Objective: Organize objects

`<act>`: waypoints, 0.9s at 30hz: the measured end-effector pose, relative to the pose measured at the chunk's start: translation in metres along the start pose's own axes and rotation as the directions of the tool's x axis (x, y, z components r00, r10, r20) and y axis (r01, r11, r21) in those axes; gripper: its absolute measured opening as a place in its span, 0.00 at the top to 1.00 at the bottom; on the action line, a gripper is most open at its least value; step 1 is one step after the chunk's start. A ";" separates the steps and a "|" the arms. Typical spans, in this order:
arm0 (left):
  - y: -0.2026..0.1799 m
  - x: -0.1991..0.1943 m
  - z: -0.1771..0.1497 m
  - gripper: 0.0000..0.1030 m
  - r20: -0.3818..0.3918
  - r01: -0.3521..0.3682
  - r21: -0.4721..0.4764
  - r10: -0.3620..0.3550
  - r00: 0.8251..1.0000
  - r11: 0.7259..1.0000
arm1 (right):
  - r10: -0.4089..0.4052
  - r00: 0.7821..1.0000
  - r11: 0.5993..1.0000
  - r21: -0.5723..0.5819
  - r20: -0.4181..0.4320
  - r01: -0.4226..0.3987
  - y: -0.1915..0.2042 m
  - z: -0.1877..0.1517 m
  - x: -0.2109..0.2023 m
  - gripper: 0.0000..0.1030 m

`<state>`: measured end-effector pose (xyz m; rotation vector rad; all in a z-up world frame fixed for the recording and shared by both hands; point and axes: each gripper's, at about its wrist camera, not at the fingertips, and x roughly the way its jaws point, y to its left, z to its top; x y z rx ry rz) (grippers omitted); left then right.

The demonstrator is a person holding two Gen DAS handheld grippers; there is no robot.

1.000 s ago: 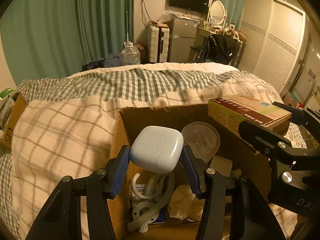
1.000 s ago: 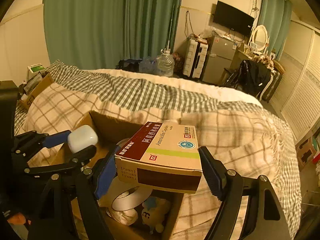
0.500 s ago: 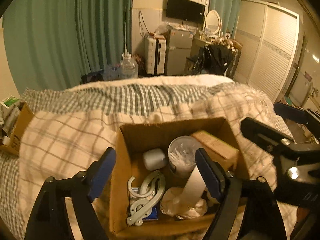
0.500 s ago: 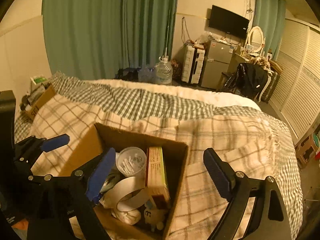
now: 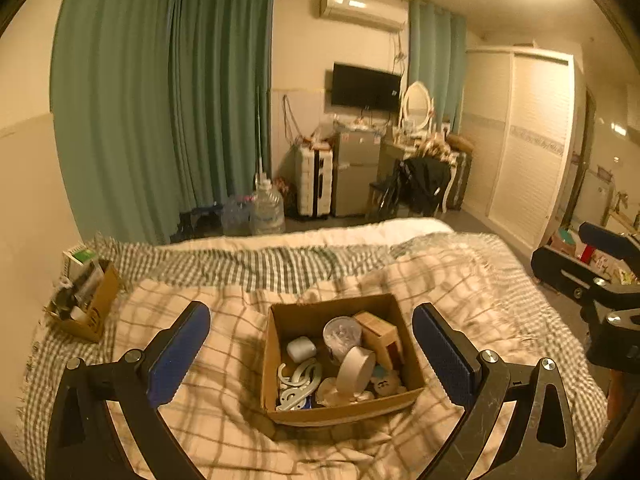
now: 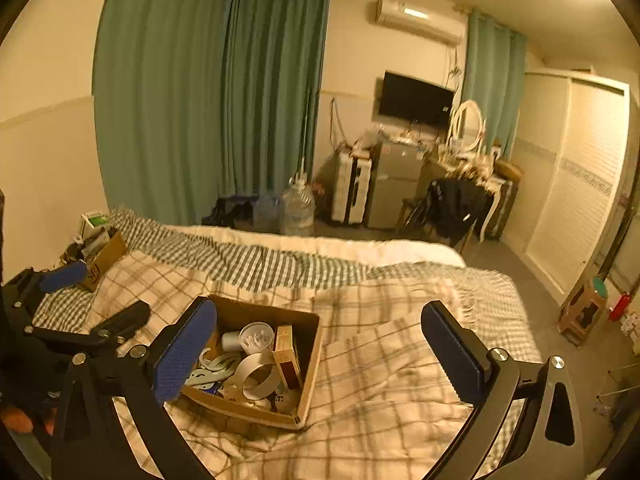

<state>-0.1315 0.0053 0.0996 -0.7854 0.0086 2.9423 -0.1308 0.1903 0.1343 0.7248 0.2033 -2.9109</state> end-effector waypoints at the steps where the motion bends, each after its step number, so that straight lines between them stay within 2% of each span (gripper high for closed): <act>1: -0.002 -0.010 0.000 0.00 0.015 0.000 0.004 0.000 1.000 1.000 | -0.002 1.000 1.000 0.003 0.012 0.002 -0.001 -0.001 -0.011 0.00; 8: -0.002 -0.079 -0.012 0.00 0.100 0.017 -0.007 -0.017 0.995 1.000 | -0.028 0.996 0.999 0.024 0.087 0.026 -0.006 -0.018 -0.078 0.00; 13: -0.002 -0.102 -0.032 0.00 0.137 0.035 -0.021 -0.031 0.990 0.999 | -0.078 0.991 0.997 0.033 0.112 0.075 -0.001 -0.045 -0.097 0.00; 19: -0.004 -0.103 -0.071 0.00 0.175 -0.010 -0.022 0.013 0.984 1.000 | -0.057 0.992 0.998 0.047 0.113 0.052 0.007 -0.090 -0.080 0.00; 27: -0.006 -0.072 -0.131 0.00 0.199 -0.092 -0.046 0.099 0.975 0.995 | -0.102 0.982 0.994 -0.011 0.157 0.105 0.023 -0.143 -0.036 0.00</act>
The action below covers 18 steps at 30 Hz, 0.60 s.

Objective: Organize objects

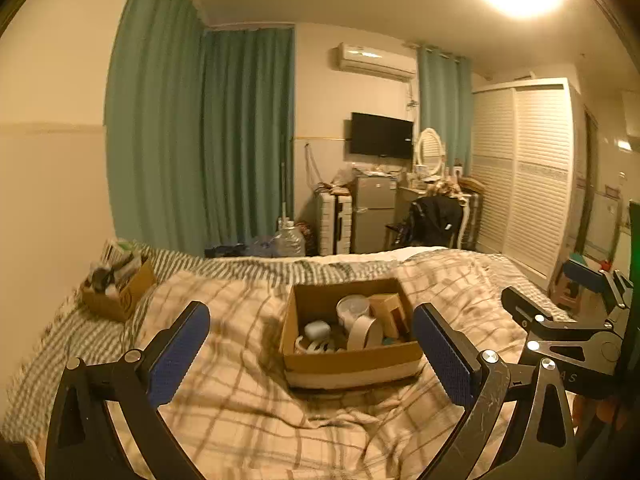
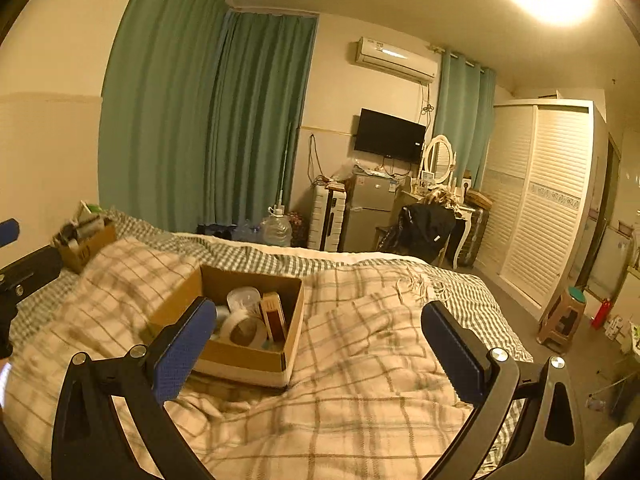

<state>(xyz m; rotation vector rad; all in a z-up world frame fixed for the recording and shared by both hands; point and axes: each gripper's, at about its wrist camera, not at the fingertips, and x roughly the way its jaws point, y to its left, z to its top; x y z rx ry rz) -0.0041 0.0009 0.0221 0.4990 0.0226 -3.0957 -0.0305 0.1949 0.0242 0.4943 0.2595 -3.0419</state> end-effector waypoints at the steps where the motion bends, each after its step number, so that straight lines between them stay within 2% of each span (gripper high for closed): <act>1: 0.001 0.004 -0.008 0.00 -0.003 -0.004 -0.015 0.004 1.000 1.000 | -0.002 1.000 1.000 0.003 -0.006 0.002 0.001 -0.007 0.004 0.00; 6: 0.003 0.015 -0.029 0.00 -0.029 -0.018 -0.029 0.017 0.999 0.999 | 0.031 0.999 0.999 0.023 -0.028 -0.031 0.002 -0.025 0.015 0.00; 18: 0.002 0.017 -0.035 0.00 -0.061 -0.004 -0.038 0.002 0.998 0.999 | 0.024 0.999 0.999 0.025 -0.039 -0.023 0.003 -0.030 0.019 0.00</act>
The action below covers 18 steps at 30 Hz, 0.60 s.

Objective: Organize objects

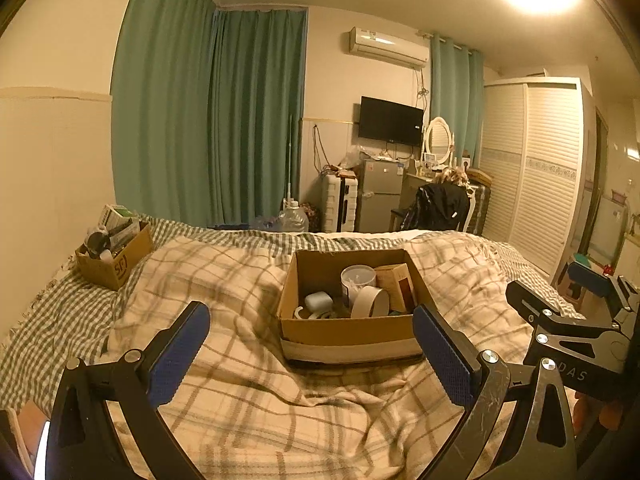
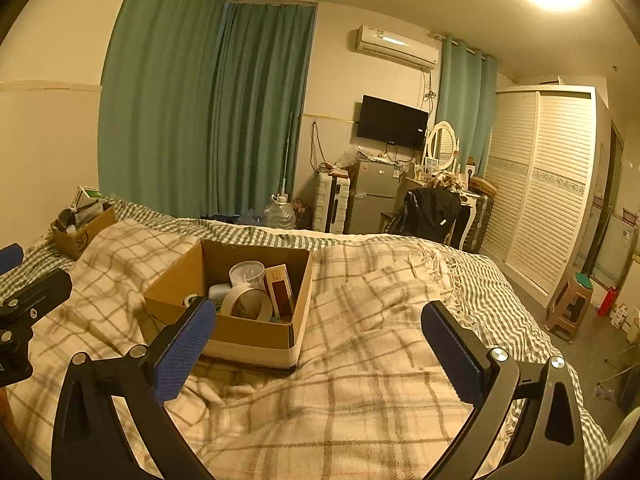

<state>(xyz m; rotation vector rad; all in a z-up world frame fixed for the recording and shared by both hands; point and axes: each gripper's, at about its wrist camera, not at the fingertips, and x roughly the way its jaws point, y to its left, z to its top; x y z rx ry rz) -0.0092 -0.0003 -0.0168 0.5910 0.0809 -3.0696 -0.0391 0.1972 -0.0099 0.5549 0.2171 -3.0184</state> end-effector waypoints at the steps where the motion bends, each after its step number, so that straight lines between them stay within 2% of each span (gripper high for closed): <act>1: 0.000 0.000 -0.001 0.00 -0.001 0.000 0.000 0.000 1.000 1.000 | -0.003 1.000 1.000 0.000 0.002 0.003 0.001 0.000 0.000 0.00; 18: 0.003 0.003 -0.003 0.00 -0.019 -0.006 -0.004 0.006 1.000 1.000 | 0.003 1.000 1.000 0.003 -0.003 -0.003 0.002 0.000 -0.001 0.00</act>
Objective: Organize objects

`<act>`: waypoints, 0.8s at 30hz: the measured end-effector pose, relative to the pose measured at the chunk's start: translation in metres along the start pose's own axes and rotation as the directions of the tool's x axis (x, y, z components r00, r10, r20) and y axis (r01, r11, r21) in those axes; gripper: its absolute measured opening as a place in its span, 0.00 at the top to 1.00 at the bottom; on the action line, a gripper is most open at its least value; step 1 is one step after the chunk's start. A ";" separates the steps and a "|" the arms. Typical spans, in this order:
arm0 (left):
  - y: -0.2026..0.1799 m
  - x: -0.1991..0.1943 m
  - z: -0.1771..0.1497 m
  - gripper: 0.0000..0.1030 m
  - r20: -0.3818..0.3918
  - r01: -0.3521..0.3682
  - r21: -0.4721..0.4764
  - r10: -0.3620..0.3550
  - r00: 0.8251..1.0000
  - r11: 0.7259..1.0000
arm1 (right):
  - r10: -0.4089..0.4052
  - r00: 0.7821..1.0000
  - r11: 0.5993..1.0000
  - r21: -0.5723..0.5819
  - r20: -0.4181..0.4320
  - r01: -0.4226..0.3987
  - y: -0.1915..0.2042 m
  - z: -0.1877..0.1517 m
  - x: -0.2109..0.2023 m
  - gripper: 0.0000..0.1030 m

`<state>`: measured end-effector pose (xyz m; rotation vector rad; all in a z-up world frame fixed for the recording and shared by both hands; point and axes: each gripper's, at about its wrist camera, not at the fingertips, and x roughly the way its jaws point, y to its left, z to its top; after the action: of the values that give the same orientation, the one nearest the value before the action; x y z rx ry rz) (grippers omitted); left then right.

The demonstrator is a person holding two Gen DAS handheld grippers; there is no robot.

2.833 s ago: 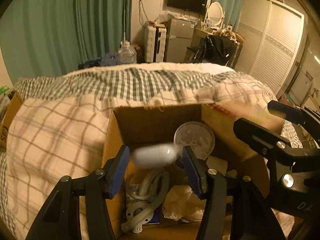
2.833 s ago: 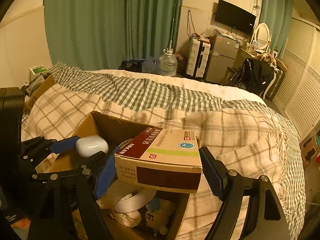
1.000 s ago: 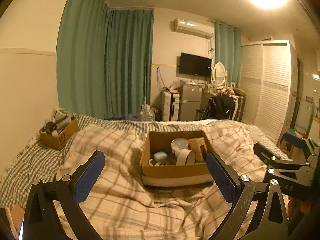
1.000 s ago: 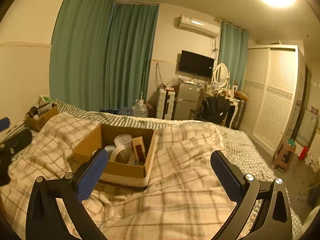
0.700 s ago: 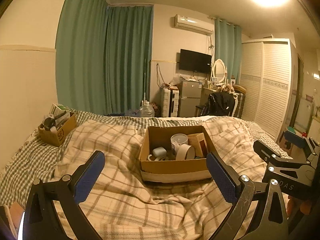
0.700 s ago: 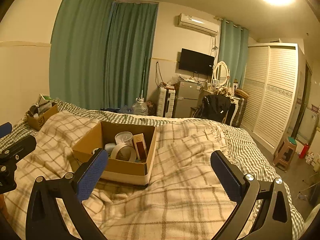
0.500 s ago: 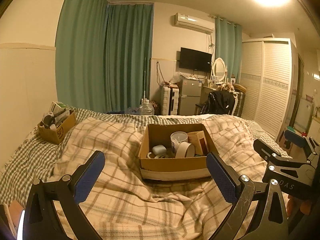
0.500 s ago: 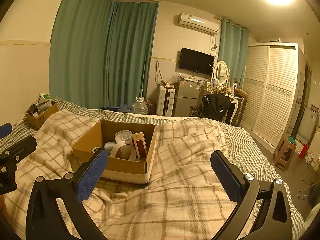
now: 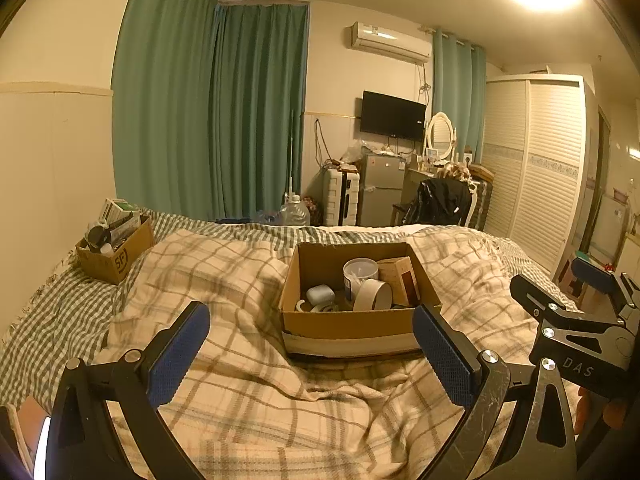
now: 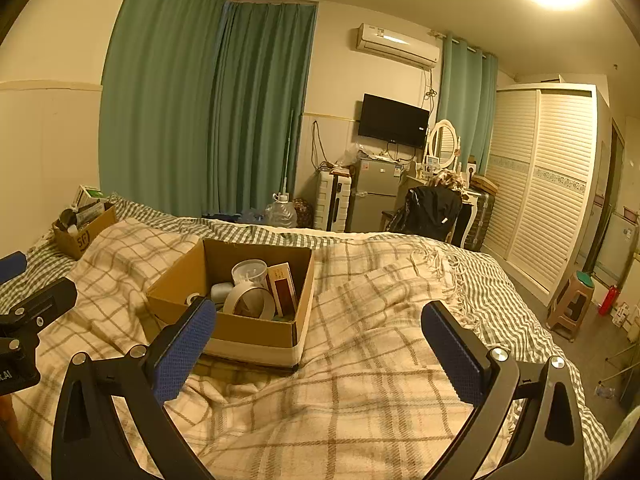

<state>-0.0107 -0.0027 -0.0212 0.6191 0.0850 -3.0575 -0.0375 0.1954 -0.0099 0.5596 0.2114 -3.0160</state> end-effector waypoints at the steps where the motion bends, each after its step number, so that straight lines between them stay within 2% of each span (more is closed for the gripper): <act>1: 0.000 0.000 0.000 0.00 -0.001 0.000 0.000 0.000 1.000 1.000 | 0.000 1.000 1.000 0.000 0.001 0.000 0.000 0.000 0.000 0.00; 24: 0.000 0.001 -0.001 0.00 -0.008 -0.005 0.005 0.006 1.000 1.000 | 0.007 1.000 1.000 0.004 -0.006 -0.007 0.004 -0.002 0.000 0.00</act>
<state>-0.0115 -0.0027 -0.0224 0.6308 0.0764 -3.0510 -0.0362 0.1920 -0.0117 0.5689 0.2034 -3.0094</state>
